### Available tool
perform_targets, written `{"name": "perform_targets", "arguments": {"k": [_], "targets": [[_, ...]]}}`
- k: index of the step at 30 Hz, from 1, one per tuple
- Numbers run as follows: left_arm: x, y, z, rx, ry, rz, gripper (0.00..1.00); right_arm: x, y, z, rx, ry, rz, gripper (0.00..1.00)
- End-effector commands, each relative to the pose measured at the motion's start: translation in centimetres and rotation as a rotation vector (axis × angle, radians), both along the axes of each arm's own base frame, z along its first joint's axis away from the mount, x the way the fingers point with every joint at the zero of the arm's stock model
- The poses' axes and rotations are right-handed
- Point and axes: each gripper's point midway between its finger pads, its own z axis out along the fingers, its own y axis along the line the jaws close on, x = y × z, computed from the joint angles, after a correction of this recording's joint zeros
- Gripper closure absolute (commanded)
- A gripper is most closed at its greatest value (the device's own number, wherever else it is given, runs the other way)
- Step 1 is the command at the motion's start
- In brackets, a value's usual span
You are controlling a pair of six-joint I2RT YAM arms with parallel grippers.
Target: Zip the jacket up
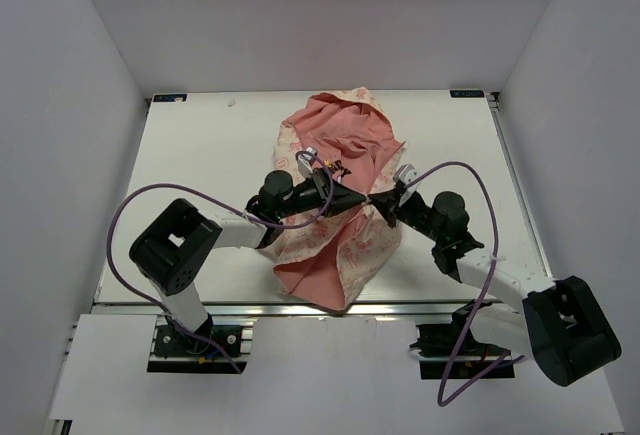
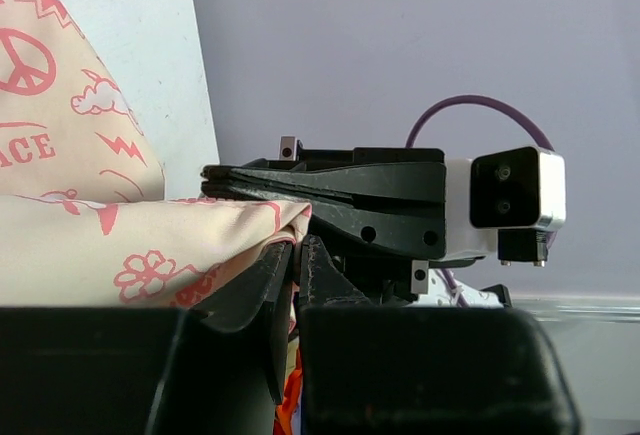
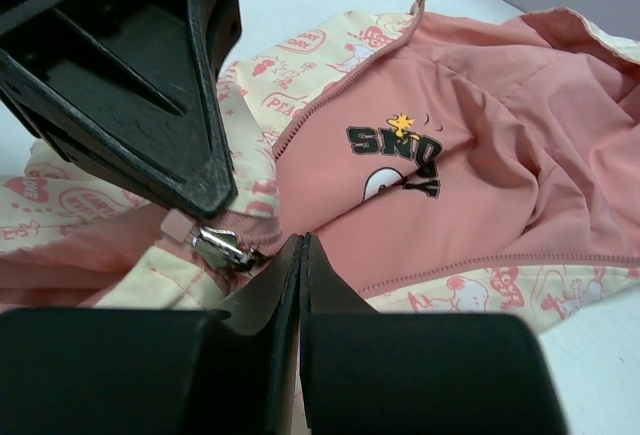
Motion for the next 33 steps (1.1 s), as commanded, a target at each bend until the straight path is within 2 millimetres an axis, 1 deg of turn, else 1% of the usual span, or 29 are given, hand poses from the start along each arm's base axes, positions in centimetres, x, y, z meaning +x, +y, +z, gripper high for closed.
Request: {"name": "perform_targets", "arguments": {"k": [1, 3, 4, 5, 6, 7, 8, 9, 10, 11, 13, 14, 15, 16, 17, 18, 19, 20, 21, 22, 23, 24, 25, 27, 28, 29, 30, 31, 33], "targets": [[-0.7, 0.5, 2.8, -0.038, -0.063, -0.007, 1.00, 0.3, -0.7, 0.5, -0.018, -0.023, -0.047, 1.00], [-0.9, 0.4, 3.1, -0.043, -0.080, -0.017, 1.00, 1.2, -1.4, 0.5, -0.004, 0.025, -0.120, 1.00], [-0.9, 0.5, 3.2, -0.040, -0.081, -0.019, 1.00, 1.3, -1.7, -0.3, -0.011, 0.081, -0.145, 1.00], [-0.9, 0.5, 3.2, -0.036, -0.087, -0.023, 1.00, 1.7, -2.0, -0.4, 0.002, 0.124, -0.182, 1.00], [-1.1, 0.5, 3.2, -0.023, -0.112, -0.042, 1.00, 2.8, -2.6, 0.4, 0.073, 0.199, -0.266, 1.00], [-1.2, 0.4, 3.2, -0.013, -0.124, -0.053, 1.00, 2.6, -2.9, -0.6, 0.065, 0.276, -0.286, 1.00], [-1.2, 0.4, 3.1, -0.003, -0.140, -0.067, 1.00, 2.7, -2.8, -0.5, 0.076, 0.306, -0.285, 0.99], [-1.4, 0.4, 2.9, 0.009, -0.157, -0.088, 1.00, 2.6, -2.6, 0.1, 0.103, 0.334, -0.264, 0.98], [-1.5, 0.4, 3.0, 0.006, -0.174, -0.103, 1.00, 2.3, -2.3, 0.3, 0.144, 0.383, -0.246, 0.96], [-1.5, 0.2, 3.0, -0.003, -0.193, -0.123, 1.00, 2.0, -2.2, 0.5, 0.169, 0.411, -0.224, 0.75], [-2.0, 0.1, 3.8, -0.040, -0.242, -0.178, 1.00, 1.6, -2.1, 1.6, 0.232, 0.455, -0.168, 0.59], [-2.2, 0.1, 4.7, -0.076, -0.290, -0.191, 1.00, 1.5, -2.0, 2.4, 0.280, 0.479, -0.141, 0.43], [-1.9, 0.0, 4.5, -0.090, -0.295, -0.199, 1.00, 0.9, -2.0, 3.0, 0.301, 0.494, -0.070, 0.40], [-2.3, 0.0, 4.8, -0.109, -0.321, -0.234, 1.00, 0.4, -2.1, 2.9, 0.320, 0.511, -0.034, 0.37], [-2.4, 0.1, 5.4, -0.141, -0.364, -0.249, 1.00, -0.2, -2.1, 3.3, 0.367, 0.556, 0.005, 0.34], [-2.0, 0.3, 4.8, -0.162, -0.337, -0.265, 1.00, -0.6, -2.5, 4.3, 0.396, 0.539, 0.087, 0.34], [-2.5, 0.6, 5.0, -0.190, -0.359, -0.306, 1.00, -1.1, -2.6, 4.4, 0.415, 0.556, 0.125, 0.33], [-2.8, 1.6, 6.3, -0.261, -0.400, -0.312, 1.00, -2.5, -2.4, 4.4, 0.428, 0.615, 0.207, 0.33], [-3.0, 2.2, 6.5, -0.298, -0.424, -0.317, 1.00, -2.6, -2.4, 5.0, 0.432, 0.574, 0.251, 0.33], [-2.8, 2.5, 5.4, -0.314, -0.420, -0.324, 1.00, -3.1, -2.2, 5.3, 0.433, 0.566, 0.288, 0.32], [-3.3, 3.0, 5.2, -0.328, -0.449, -0.354, 1.00, -3.9, -2.1, 5.0, 0.439, 0.571, 0.311, 0.32], [-3.0, 3.1, 4.7, -0.317, -0.432, -0.366, 1.00, -4.7, -2.0, 6.0, 0.449, 0.518, 0.353, 0.31], [-3.2, 3.1, 4.4, -0.308, -0.444, -0.383, 1.00, -4.9, -1.9, 5.9, 0.454, 0.521, 0.355, 0.30], [-3.8, 3.3, 4.9, -0.301, -0.497, -0.400, 1.00, -4.7, -1.8, 5.5, 0.445, 0.532, 0.348, 0.30], [-4.2, 3.7, 6.2, -0.309, -0.554, -0.402, 1.00, -4.5, -1.7, 4.9, 0.444, 0.570, 0.334, 0.29], [-4.3, 3.8, 6.6, -0.307, -0.579, -0.402, 1.00, -4.3, -1.6, 4.8, 0.444, 0.572, 0.331, 0.29], [-4.1, 4.2, 7.0, -0.308, -0.594, -0.388, 1.00, -4.5, -1.2, 4.5, 0.447, 0.605, 0.350, 0.29], [-4.0, 4.5, 7.2, -0.306, -0.604, -0.385, 1.00, -4.7, -0.9, 4.8, 0.446, 0.595, 0.373, 0.29], [-3.9, 5.0, 7.4, -0.302, -0.611, -0.378, 1.00, -5.0, -0.2, 4.1, 0.448, 0.634, 0.392, 0.29]]}}
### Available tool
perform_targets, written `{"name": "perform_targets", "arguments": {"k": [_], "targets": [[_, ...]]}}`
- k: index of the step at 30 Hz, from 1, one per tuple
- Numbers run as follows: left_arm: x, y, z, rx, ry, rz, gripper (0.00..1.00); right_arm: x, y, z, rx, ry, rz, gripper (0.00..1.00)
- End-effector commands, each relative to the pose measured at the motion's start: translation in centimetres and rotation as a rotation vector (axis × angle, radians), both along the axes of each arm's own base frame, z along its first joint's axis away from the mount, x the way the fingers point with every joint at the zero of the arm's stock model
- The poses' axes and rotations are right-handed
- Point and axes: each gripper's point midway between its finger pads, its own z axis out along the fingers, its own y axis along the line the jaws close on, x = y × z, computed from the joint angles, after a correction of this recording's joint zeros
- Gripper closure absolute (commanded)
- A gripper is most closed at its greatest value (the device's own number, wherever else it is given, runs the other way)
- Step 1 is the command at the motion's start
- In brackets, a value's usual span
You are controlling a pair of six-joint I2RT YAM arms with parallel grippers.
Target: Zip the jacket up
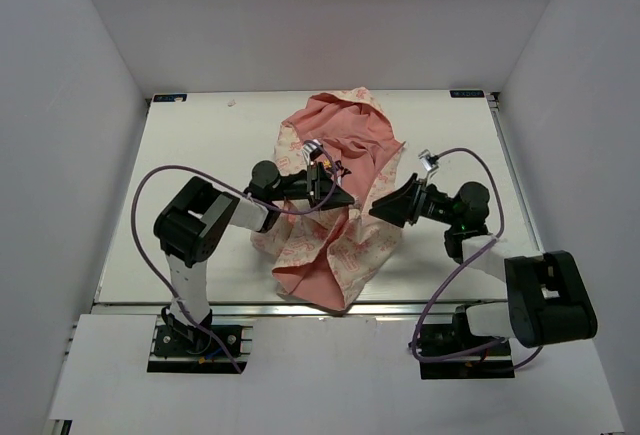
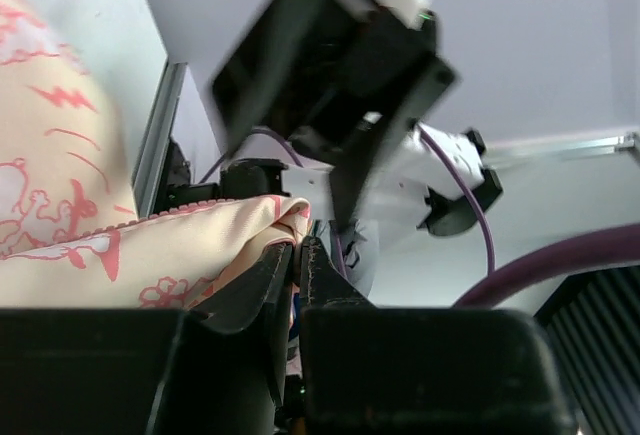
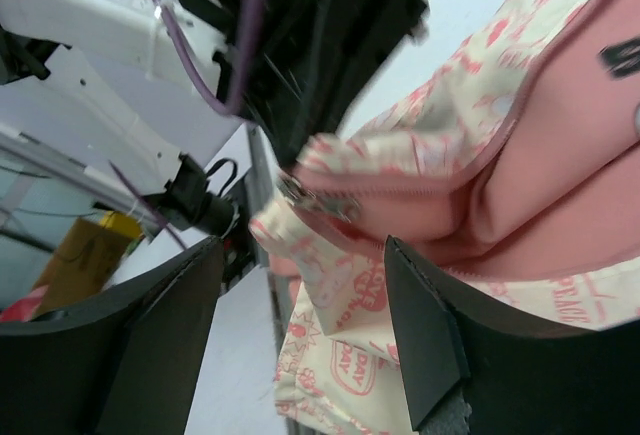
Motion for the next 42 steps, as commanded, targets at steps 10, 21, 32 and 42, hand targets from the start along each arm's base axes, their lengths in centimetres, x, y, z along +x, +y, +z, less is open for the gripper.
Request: {"name": "perform_targets", "arguments": {"k": [10, 21, 32, 42], "targets": [[-3.5, 3.6, 9.8, -0.288, -0.602, -0.036, 1.00, -1.5, 1.9, 2.9, 0.157, -0.045, 0.122, 0.30], [-3.6, 3.8, 10.1, -0.297, -0.589, -0.023, 1.00, 0.1, 3.2, 4.0, 0.208, -0.057, 0.096, 0.30], [-3.4, 3.7, 9.7, -0.294, -0.573, -0.017, 1.00, 0.5, 4.5, 5.3, 0.278, -0.041, 0.182, 0.35], [-3.1, 3.9, 9.4, -0.287, -0.562, -0.005, 1.00, -0.4, 4.4, 7.4, 0.313, -0.075, 0.187, 0.38]]}}
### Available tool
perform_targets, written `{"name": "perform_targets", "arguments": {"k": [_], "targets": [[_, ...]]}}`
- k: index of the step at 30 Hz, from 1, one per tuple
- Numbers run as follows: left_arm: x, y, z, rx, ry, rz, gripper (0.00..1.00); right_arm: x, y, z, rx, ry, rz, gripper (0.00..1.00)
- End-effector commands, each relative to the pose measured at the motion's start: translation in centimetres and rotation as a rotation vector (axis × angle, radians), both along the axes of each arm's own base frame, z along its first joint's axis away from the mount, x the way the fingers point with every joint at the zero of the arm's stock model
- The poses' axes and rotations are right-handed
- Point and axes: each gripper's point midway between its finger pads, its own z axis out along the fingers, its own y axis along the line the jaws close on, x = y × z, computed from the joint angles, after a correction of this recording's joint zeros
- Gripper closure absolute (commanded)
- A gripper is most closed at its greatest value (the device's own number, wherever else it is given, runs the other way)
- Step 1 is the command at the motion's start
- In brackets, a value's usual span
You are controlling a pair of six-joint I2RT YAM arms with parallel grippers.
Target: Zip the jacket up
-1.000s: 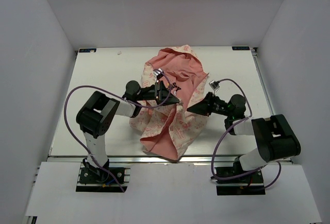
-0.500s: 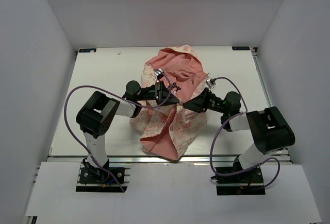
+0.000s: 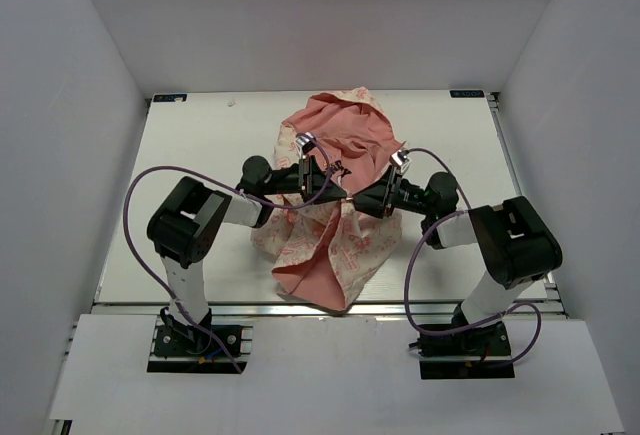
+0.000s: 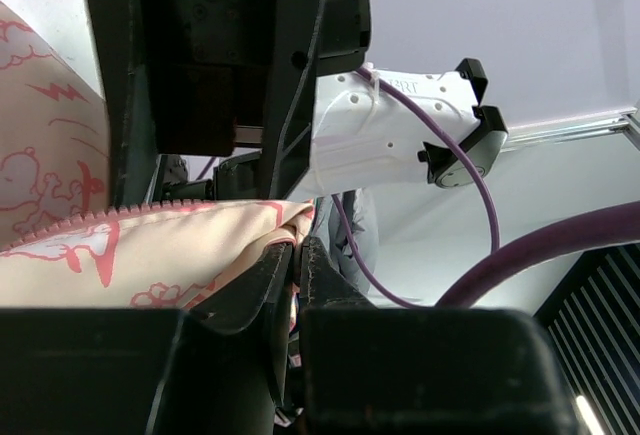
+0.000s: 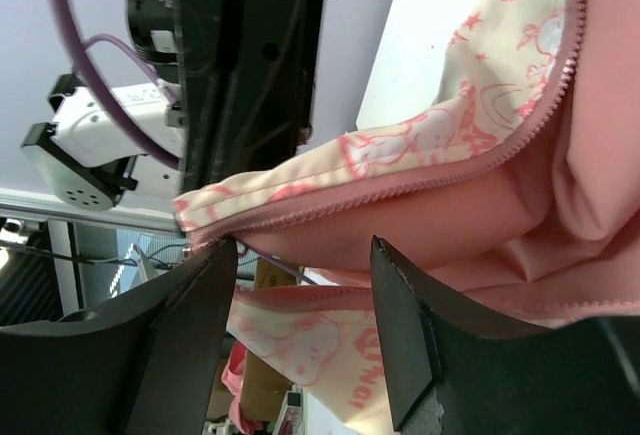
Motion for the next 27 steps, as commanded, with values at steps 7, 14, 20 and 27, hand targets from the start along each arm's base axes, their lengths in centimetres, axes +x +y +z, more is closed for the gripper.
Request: {"name": "perform_targets", "arguments": {"k": [7, 14, 20, 27], "targets": [[-4.1, 2.5, 8.6, -0.281, -0.537, 0.006, 1.00, -2.2, -3.3, 11.9, 0.237, -0.631, -0.106, 0.36], [-4.8, 2.9, 10.1, -0.298, -0.568, -0.007, 1.00, -4.1, -4.0, 12.8, 0.200, -0.784, -0.073, 0.36], [-5.3, 3.1, 11.0, -0.301, -0.557, -0.031, 1.00, -5.6, -4.1, 12.8, 0.110, -1.008, -0.174, 0.35], [-6.3, 3.5, 11.9, -0.310, -0.579, -0.033, 1.00, -5.6, -2.0, 13.6, 0.215, -0.873, -0.143, 0.33]]}}
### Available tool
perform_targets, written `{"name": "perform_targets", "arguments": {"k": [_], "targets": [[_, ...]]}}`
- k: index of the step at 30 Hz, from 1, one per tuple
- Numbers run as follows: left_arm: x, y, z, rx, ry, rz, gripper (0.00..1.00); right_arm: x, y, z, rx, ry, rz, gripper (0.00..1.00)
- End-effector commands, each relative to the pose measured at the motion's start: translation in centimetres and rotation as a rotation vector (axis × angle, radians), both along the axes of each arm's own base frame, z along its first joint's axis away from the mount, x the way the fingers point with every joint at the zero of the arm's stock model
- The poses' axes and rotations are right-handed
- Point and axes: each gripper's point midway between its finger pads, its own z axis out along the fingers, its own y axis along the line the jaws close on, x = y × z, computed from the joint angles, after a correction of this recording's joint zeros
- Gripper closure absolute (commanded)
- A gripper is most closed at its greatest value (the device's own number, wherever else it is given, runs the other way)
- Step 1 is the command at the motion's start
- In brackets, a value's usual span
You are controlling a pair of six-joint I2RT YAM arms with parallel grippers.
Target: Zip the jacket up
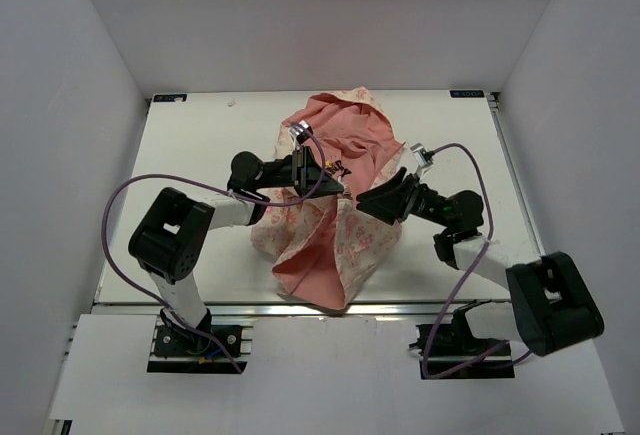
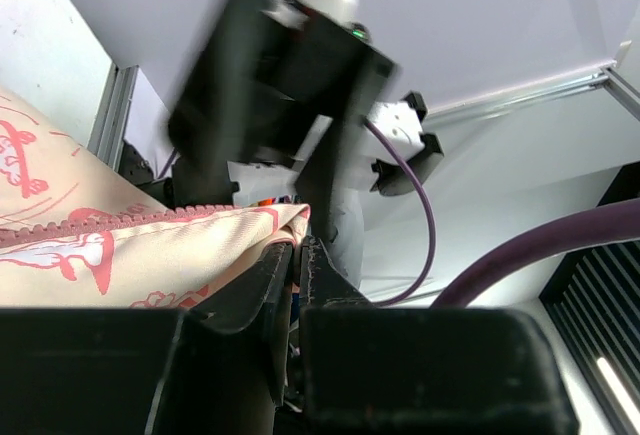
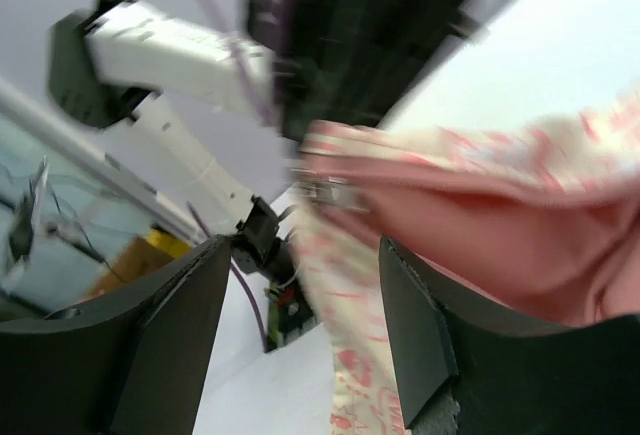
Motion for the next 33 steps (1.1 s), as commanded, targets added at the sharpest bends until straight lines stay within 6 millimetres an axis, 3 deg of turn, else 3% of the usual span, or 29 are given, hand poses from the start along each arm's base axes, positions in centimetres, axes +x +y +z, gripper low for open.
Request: {"name": "perform_targets", "arguments": {"k": [1, 7, 13, 16, 20, 25, 29, 33], "targets": [[-4.4, 2.5, 6.4, -0.258, -0.493, -0.002, 1.00, -0.5, -0.5, 5.3, 0.186, -0.263, -0.054, 0.33], [-4.5, 2.5, 6.4, -0.255, -0.501, -0.010, 1.00, 1.4, -0.3, 5.3, 0.189, -0.203, -0.150, 0.33], [-4.3, 2.4, 6.1, -0.250, -0.497, -0.013, 1.00, 1.4, 0.5, 6.2, 0.209, -0.212, -0.163, 0.31], [-4.3, 2.4, 6.1, -0.250, -0.499, -0.014, 1.00, 2.1, 1.0, 5.5, 0.196, -0.156, -0.174, 0.31], [-4.4, 2.4, 6.3, -0.254, -0.503, -0.011, 1.00, 1.4, 1.7, 5.7, 0.207, -0.163, -0.142, 0.31], [-4.1, 2.2, 6.3, -0.255, -0.503, -0.010, 1.00, 0.4, 2.6, 5.9, 0.224, -0.133, -0.098, 0.39], [-4.2, 2.3, 6.4, -0.255, -0.513, -0.016, 1.00, 0.8, 2.9, 5.6, 0.218, -0.106, -0.101, 0.43], [-3.9, 2.2, 6.2, -0.252, -0.507, -0.015, 1.00, -0.1, 2.7, 6.4, 0.244, -0.123, -0.065, 0.43]]}}
